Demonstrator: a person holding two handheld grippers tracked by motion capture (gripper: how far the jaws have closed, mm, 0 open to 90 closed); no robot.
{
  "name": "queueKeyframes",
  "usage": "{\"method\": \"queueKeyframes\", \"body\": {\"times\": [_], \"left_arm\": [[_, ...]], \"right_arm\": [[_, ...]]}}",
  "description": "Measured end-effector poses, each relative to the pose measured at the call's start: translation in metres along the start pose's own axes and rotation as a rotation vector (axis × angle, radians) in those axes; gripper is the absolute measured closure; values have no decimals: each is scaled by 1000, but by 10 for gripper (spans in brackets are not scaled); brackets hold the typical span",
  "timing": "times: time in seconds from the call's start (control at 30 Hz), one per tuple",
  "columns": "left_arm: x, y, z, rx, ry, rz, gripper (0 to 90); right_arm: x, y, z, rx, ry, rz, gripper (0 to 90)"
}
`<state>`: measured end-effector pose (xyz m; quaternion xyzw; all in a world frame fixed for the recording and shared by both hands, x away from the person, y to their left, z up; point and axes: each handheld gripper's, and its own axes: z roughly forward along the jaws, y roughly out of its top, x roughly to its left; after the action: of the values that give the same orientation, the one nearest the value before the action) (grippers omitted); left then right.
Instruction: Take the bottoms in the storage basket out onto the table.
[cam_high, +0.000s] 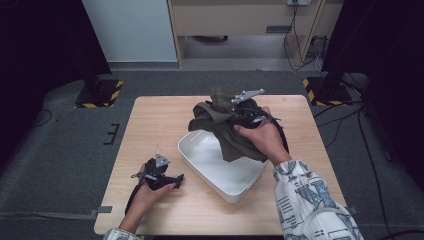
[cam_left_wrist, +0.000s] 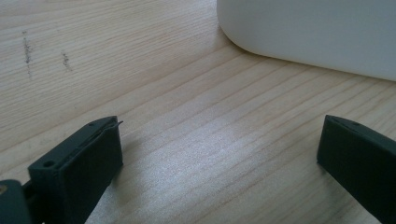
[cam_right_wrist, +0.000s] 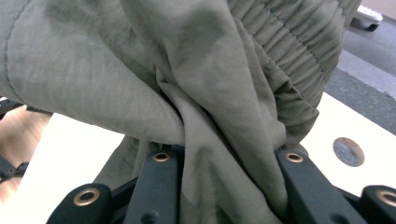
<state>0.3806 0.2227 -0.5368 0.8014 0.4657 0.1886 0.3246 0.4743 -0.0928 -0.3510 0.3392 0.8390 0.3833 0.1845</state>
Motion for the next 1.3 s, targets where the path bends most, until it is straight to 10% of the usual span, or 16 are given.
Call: {"method": "queueKeyframes", "body": {"times": [0.7, 1.3], "left_arm": [[-1, 0, 0, -4, 1, -8, 0], [-2, -1, -1, -1, 2, -3, 0]], "right_arm": [[-61, -14, -60, -63, -112, 64, 706], [-108, -52, -65, -58, -197, 164, 705]]}}
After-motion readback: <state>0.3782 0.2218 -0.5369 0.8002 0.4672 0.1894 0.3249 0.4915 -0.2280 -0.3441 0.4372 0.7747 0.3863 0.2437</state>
